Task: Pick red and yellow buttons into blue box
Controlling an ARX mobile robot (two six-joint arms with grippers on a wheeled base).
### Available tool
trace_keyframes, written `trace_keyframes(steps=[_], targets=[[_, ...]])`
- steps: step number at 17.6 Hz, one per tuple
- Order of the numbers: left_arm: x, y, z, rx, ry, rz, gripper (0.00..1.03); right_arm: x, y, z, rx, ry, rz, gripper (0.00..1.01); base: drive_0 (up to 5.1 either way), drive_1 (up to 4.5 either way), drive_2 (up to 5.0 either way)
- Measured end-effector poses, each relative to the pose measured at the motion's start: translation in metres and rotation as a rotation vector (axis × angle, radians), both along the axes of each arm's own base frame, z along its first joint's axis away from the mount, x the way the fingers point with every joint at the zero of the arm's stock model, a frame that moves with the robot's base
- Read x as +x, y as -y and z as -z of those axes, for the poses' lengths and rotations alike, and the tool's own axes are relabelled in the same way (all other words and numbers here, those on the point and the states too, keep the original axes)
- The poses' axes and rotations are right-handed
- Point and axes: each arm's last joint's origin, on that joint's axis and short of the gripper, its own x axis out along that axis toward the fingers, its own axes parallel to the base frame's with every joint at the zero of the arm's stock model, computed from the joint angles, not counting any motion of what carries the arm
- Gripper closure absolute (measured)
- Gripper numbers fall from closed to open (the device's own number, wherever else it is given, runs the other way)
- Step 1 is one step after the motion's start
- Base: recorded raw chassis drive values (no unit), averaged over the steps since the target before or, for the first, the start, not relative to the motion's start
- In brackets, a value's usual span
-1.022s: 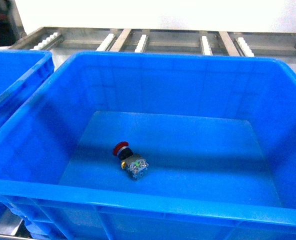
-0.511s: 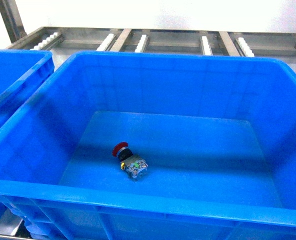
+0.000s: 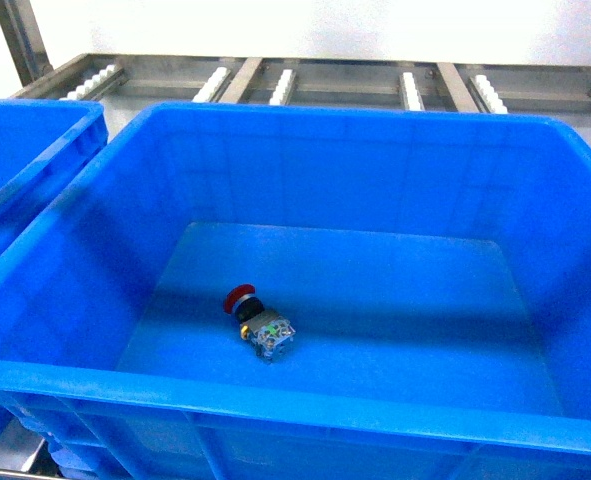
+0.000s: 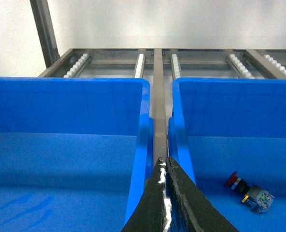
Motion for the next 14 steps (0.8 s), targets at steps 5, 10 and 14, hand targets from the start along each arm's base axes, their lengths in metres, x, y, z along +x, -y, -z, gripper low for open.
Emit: trace_keyframes(steps=[5,10,14], targets=[[-0.004,0.0,0.003,0.0,0.0,0.0,1.01,-0.001,0.0,0.001,0.0,0.002,0.0,0.99,0.0,0.0,0.0],[-0.009,0.0,0.006,0.0,0.006,0.0,1.01,-0.007,0.0,0.006,0.001,-0.023,0.0,0.99,0.0,0.0,0.0],[-0.014,0.0,0.012,-0.001,0.021,-0.001,1.01,-0.014,0.0,0.014,0.001,0.005,0.0,0.99,0.0,0.0,0.0]])
